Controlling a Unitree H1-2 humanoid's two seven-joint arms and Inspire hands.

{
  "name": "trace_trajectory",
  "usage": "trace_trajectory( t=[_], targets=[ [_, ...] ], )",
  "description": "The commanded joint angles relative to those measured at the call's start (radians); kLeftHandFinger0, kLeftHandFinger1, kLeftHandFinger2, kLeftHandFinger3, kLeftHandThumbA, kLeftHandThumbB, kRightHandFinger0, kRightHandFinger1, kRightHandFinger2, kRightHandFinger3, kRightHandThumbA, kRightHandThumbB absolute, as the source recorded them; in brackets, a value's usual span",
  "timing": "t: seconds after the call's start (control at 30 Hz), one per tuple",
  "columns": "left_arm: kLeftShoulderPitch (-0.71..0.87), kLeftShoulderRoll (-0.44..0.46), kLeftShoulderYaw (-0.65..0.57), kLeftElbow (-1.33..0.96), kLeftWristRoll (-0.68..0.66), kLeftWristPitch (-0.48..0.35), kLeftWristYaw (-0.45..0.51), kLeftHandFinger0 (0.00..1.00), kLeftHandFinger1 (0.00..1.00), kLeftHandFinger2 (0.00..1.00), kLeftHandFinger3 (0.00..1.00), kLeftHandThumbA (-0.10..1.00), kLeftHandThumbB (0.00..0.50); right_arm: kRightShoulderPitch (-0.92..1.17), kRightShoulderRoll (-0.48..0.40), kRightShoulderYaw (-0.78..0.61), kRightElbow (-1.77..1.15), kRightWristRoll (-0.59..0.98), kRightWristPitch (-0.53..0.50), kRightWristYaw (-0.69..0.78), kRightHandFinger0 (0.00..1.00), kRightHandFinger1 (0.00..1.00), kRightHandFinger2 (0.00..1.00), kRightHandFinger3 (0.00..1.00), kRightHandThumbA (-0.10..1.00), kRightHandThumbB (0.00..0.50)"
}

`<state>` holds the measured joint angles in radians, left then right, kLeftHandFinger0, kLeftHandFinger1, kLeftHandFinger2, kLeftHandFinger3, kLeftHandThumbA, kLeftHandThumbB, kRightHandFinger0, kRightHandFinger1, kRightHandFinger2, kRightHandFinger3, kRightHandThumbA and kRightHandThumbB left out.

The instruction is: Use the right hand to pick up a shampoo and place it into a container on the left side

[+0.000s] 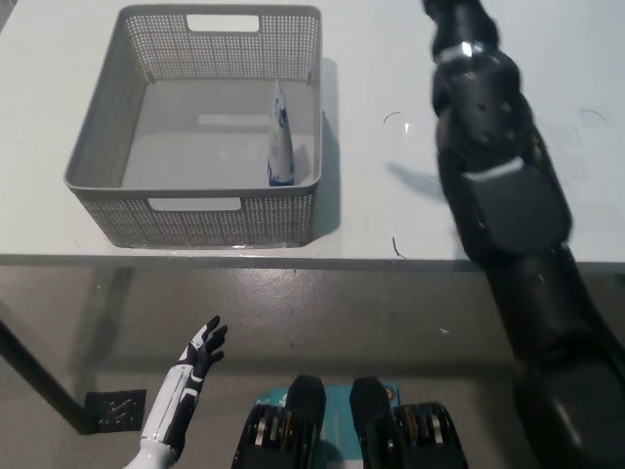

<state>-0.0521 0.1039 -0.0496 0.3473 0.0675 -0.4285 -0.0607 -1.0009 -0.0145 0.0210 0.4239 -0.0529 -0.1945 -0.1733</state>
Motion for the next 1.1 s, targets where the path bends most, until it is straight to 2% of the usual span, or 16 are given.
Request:
trace_trajectory(
  t=[0.0, 0.03, 0.1, 0.17, 0.27, 0.37, 0.47, 0.5, 0.57, 0.7, 0.73, 0.8, 0.9, 0.97, 1.07],
  targets=[
    [-0.015, 0.016, -0.004, -0.022, 0.014, -0.014, -0.005, 1.00, 1.00, 1.00, 1.00, 1.00, 0.253, 0.124, -0.062, -0.024, -0.317, 0.058, 0.119, 0.086, 1.00, 1.00, 1.00, 1.00, 1.00, 0.347],
    [-0.012, 0.017, -0.004, -0.018, 0.014, -0.018, -0.005, 1.00, 1.00, 1.00, 1.00, 1.00, 0.253, 0.164, -0.067, -0.026, -0.358, 0.063, 0.125, 0.087, 1.00, 1.00, 1.00, 1.00, 1.00, 0.347],
    [-0.013, 0.016, -0.004, -0.009, 0.011, -0.027, -0.005, 1.00, 1.00, 1.00, 1.00, 1.00, 0.256, 0.254, -0.083, -0.031, -0.424, 0.089, 0.108, 0.103, 1.00, 1.00, 1.00, 1.00, 0.97, 0.315],
    [-0.010, 0.015, -0.003, -0.010, 0.012, -0.027, -0.002, 1.00, 1.00, 1.00, 1.00, 1.00, 0.262, 0.322, -0.090, -0.035, -0.468, 0.102, 0.105, 0.108, 1.00, 1.00, 1.00, 1.00, 0.96, 0.313],
    [-0.005, 0.014, -0.001, -0.012, 0.020, -0.026, 0.004, 1.00, 1.00, 1.00, 1.00, 1.00, 0.270, 0.437, -0.103, -0.034, -0.533, 0.121, 0.106, 0.121, 1.00, 1.00, 1.00, 1.00, 0.97, 0.326],
    [0.000, 0.020, 0.001, -0.019, 0.016, -0.028, -0.001, 1.00, 1.00, 1.00, 1.00, 1.00, 0.266, 0.572, -0.111, -0.027, -0.568, 0.116, 0.078, 0.130, 1.00, 1.00, 1.00, 1.00, 1.00, 0.318],
    [-0.004, 0.015, 0.001, -0.004, 0.016, -0.041, 0.004, 1.00, 1.00, 1.00, 1.00, 1.00, 0.257, 0.652, -0.115, -0.025, -0.563, 0.125, 0.051, 0.140, 1.00, 1.00, 1.00, 1.00, 1.00, 0.342],
    [-0.002, 0.012, 0.001, -0.007, 0.018, -0.033, 0.005, 1.00, 1.00, 1.00, 1.00, 1.00, 0.276, 0.704, -0.118, -0.019, -0.555, 0.122, 0.034, 0.148, 1.00, 1.00, 1.00, 1.00, 1.00, 0.317],
    [-0.003, 0.011, 0.002, -0.009, 0.012, -0.025, 0.002, 1.00, 1.00, 1.00, 1.00, 1.00, 0.277, 0.756, -0.110, -0.017, -0.537, 0.131, 0.019, 0.154, 1.00, 1.00, 1.00, 1.00, 1.00, 0.318],
    [-0.003, 0.014, 0.001, -0.018, 0.015, -0.024, -0.001, 1.00, 1.00, 1.00, 1.00, 1.00, 0.245, 0.843, -0.093, -0.025, -0.512, 0.187, -0.020, 0.178, 1.00, 1.00, 1.00, 1.00, 1.00, 0.250],
    [-0.007, 0.017, 0.001, -0.013, 0.017, -0.026, 0.000, 1.00, 1.00, 1.00, 1.00, 1.00, 0.252, 0.867, -0.091, -0.024, -0.507, 0.197, -0.028, 0.186, 1.00, 1.00, 1.00, 1.00, 1.00, 0.233],
    [-0.006, 0.019, 0.002, -0.012, 0.023, -0.027, 0.003, 1.00, 1.00, 1.00, 1.00, 1.00, 0.259, 0.904, -0.093, -0.016, -0.502, 0.194, -0.040, 0.201, 1.00, 1.00, 1.00, 1.00, 1.00, 0.233],
    [-0.009, 0.020, 0.004, -0.010, 0.011, -0.022, -0.003, 1.00, 1.00, 1.00, 1.00, 1.00, 0.261, 0.949, -0.088, -0.003, -0.493, 0.201, -0.049, 0.222, 1.00, 1.00, 1.00, 1.00, 1.00, 0.197],
    [-0.005, 0.017, 0.003, -0.007, 0.006, -0.025, -0.005, 1.00, 1.00, 1.00, 1.00, 1.00, 0.256, 1.003, -0.087, 0.016, -0.510, 0.219, 0.001, 0.244, 1.00, 1.00, 1.00, 1.00, 1.00, 0.226],
    [-0.001, 0.012, 0.000, -0.008, 0.008, -0.026, -0.003, 1.00, 1.00, 1.00, 1.00, 1.00, 0.255, 1.052, -0.093, 0.029, -0.500, 0.227, 0.000, 0.264, 1.00, 1.00, 1.00, 1.00, 1.00, 0.197]
  ],
)
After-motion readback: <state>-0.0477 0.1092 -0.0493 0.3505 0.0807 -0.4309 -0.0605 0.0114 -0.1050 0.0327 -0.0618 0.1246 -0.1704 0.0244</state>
